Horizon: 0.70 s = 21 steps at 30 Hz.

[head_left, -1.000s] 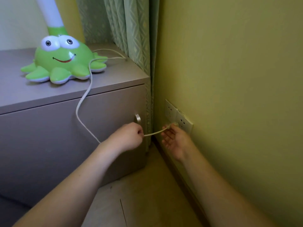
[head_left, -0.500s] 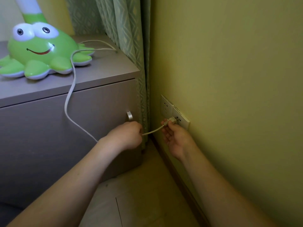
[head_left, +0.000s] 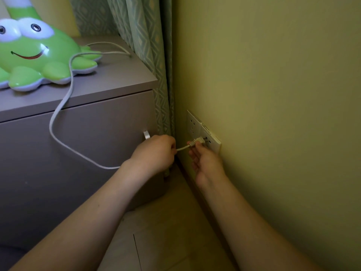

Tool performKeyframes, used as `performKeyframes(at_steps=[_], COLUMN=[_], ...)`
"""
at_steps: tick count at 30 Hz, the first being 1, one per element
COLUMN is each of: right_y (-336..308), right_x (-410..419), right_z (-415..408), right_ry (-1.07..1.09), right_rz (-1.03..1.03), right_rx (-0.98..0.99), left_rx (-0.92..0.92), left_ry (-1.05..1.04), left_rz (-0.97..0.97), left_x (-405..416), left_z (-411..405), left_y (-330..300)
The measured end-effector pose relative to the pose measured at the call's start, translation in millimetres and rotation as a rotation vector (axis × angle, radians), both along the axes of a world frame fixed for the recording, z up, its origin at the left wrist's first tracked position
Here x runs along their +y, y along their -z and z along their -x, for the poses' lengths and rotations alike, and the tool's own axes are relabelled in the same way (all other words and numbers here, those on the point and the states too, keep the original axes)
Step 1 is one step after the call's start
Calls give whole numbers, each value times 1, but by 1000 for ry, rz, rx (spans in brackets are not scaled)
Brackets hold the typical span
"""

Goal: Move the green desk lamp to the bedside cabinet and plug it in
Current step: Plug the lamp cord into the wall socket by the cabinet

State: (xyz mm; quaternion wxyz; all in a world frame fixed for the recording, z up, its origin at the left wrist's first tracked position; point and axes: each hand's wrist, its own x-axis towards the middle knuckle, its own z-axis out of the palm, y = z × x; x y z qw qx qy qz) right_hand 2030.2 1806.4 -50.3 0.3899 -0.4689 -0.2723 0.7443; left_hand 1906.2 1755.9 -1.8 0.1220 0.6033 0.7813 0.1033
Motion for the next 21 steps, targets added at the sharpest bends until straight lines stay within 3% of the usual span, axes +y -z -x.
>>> performKeyframes(at_steps=[10, 21], right_y=[-8, -9], right_x=[3, 0], right_z=[-3, 1], right_ry=[-10, 175], right_rz=[107, 143], right_rx=[-30, 18], left_rx=[-25, -47], left_ry=[-3, 7], left_rz=[-17, -75], left_x=[8, 6], left_z=[6, 2], left_y=[6, 6])
